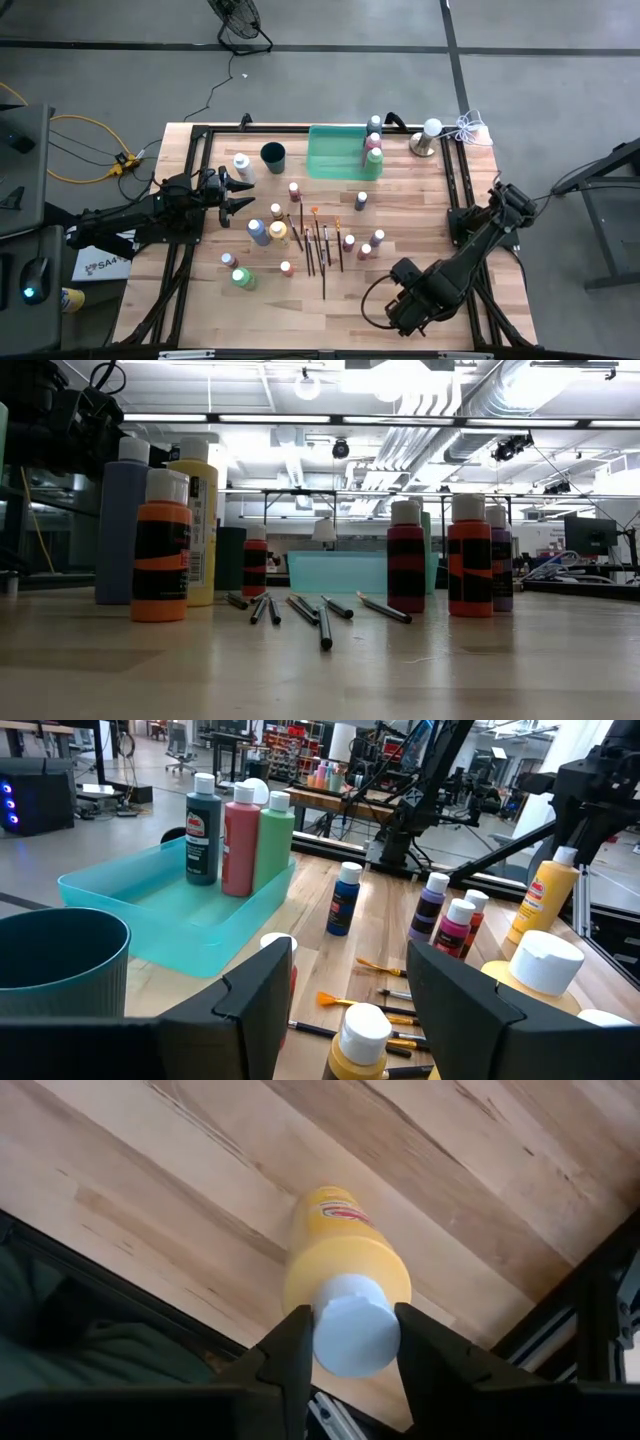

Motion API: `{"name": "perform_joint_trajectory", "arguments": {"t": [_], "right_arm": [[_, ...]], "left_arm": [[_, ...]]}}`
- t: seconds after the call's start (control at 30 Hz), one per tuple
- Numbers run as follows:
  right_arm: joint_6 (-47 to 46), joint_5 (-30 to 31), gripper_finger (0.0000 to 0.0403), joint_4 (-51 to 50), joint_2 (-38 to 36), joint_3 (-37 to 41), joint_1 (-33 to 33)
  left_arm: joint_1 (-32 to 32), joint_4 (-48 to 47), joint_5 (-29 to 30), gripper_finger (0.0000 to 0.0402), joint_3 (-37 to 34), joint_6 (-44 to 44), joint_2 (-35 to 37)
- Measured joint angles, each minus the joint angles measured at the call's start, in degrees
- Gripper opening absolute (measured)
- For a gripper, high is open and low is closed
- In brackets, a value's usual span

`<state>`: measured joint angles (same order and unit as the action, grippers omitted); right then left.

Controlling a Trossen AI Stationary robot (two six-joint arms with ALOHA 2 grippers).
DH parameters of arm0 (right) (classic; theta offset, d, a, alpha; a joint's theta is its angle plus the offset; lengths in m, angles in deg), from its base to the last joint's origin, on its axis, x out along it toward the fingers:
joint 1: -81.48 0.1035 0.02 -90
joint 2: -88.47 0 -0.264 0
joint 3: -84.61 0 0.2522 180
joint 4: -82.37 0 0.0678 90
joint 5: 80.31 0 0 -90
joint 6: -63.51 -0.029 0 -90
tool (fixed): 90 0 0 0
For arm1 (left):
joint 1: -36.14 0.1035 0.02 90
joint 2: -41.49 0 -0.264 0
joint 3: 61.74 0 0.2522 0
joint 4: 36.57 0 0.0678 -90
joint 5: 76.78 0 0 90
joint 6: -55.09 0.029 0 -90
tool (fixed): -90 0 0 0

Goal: Pick & Place Paint Supplies
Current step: Put the large yellow paint bottle into the green bin

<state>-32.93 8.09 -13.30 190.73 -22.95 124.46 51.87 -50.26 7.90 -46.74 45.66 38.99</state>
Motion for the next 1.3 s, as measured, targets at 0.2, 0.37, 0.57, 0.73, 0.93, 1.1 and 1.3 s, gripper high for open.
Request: {"name": "perform_joint_trajectory", "arguments": {"t": [0.2, 0.37, 0.57, 0.73, 0.93, 1.1, 1.3], "right_arm": [[2.43, 2.37, 0.0114, -1.71, -0.01, 0.0, 0.04], [5.22, 2.55, 0.0114, -2.07, -1.05, 0.02, -0.78], [7.77, 1.63, 0.0114, -6.53, -4.56, 0.02, -2.45], [11.01, 2.84, 0.0114, -8.24, -9.44, -0.04, -5.15], [20.44, 8.43, 0.0114, -8.17, -14.96, -0.07, -11.71], [30.55, 10.37, 0.0114, -8.15, -18.74, -0.11, -19.55], [39.54, 13.17, 0.0114, -8.29, -23.17, -0.11, -27.35]], "left_arm": [[0.01, 0.0, 0.01, 0.0194, 0.0, 0.0, 0.01], [0.02, 0.0, 0.02, 0.0194, -0.01, 0.0, 0.02], [0.02, 0.0, 0.0, 0.0194, -0.01, 0.0, 0.01], [0.02, 0.0, 0.02, 0.0194, 0.0, 0.0, 0.0], [0.01, 0.0, 0.0, 0.0194, -0.01, 0.0, 0.01], [0.0, 0.0, 0.02, 0.0194, 0.0, 0.0, 0.0], [0.02, 0.0, 0.01, 0.0194, 0.0, 0.0, 0.02]]}}
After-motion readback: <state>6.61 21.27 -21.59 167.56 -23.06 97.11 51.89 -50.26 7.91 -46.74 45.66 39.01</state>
